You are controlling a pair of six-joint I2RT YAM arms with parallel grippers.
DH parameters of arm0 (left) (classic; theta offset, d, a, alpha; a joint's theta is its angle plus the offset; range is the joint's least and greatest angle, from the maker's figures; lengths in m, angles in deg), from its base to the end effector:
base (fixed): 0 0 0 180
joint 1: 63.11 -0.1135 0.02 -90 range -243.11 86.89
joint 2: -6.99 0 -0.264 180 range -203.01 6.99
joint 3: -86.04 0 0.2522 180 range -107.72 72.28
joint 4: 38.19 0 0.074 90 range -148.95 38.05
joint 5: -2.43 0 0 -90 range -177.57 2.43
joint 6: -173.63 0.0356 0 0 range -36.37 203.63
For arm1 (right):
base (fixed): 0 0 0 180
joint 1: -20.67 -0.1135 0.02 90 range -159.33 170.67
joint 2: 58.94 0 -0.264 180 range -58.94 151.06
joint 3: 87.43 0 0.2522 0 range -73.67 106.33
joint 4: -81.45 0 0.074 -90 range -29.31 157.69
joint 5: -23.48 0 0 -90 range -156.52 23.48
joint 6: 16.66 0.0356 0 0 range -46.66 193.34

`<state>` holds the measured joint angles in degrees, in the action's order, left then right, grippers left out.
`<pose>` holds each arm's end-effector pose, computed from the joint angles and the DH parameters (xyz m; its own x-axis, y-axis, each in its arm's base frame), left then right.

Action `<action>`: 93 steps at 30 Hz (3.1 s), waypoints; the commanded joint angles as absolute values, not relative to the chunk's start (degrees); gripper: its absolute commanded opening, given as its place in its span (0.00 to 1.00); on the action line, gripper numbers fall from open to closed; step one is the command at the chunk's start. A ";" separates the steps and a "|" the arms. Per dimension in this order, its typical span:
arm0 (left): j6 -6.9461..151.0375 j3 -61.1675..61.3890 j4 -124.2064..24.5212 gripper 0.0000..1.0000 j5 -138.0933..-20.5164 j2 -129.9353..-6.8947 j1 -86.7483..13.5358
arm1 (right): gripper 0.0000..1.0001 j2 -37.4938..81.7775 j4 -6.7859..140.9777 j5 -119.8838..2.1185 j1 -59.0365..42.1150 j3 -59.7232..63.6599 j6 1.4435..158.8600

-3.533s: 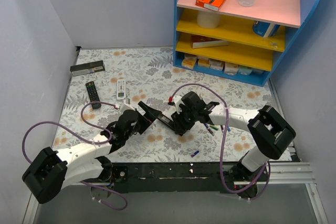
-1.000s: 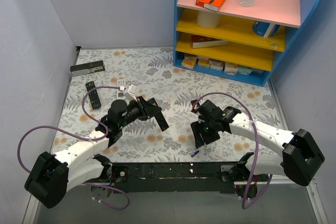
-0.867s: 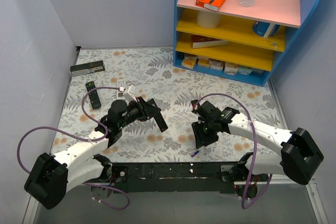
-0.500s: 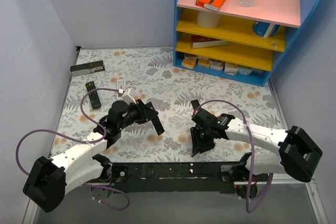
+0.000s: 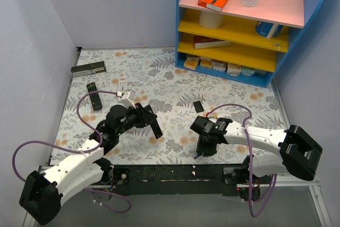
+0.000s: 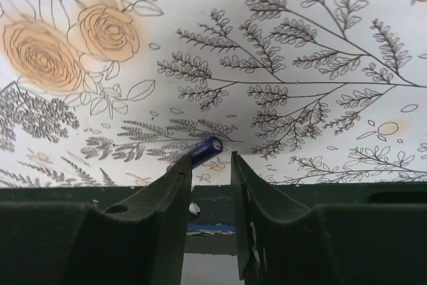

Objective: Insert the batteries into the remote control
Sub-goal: Pick up the battery from the center of the board, then load the battery into the remote control.

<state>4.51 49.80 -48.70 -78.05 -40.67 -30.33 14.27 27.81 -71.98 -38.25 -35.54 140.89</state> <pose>0.1571 -0.1081 0.2180 -0.7103 -0.6945 -0.1144 -0.1832 0.3394 -0.9226 0.1098 0.1756 0.1689 -0.9666 0.1786 -0.1840 0.1401 0.9687 0.2047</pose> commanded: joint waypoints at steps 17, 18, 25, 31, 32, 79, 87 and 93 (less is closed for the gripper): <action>6.81 49.43 -49.58 0.00 -81.59 -37.13 -26.02 | 0.17 22.36 25.86 -76.19 -39.10 -30.16 151.83; 6.72 49.60 -49.40 0.00 -81.50 -37.04 -26.02 | 0.14 23.06 25.86 -76.19 -39.10 -29.90 151.48; 4.00 50.66 -45.28 0.00 -79.40 -38.88 -26.02 | 0.01 23.33 27.79 -80.31 -39.10 -25.25 142.61; 0.40 50.31 -37.99 0.00 -78.34 -43.10 -26.02 | 0.01 18.50 31.39 -90.15 -39.19 -18.57 128.29; 0.04 50.05 -36.93 0.00 -78.16 -43.80 -26.10 | 0.01 16.75 32.18 -93.04 -39.19 -17.34 126.62; -17.27 31.94 -1.41 0.00 -63.48 -72.20 -26.10 | 0.01 -2.95 59.79 -84.98 -39.10 -21.19 80.37; -16.57 30.62 -1.85 0.00 -63.40 -72.37 -26.10 | 0.01 -3.39 57.85 -84.98 -39.10 -21.81 81.51; -16.48 29.48 -1.94 0.00 -62.78 -72.37 -26.10 | 0.01 -3.13 57.76 -85.16 -39.19 -22.25 81.42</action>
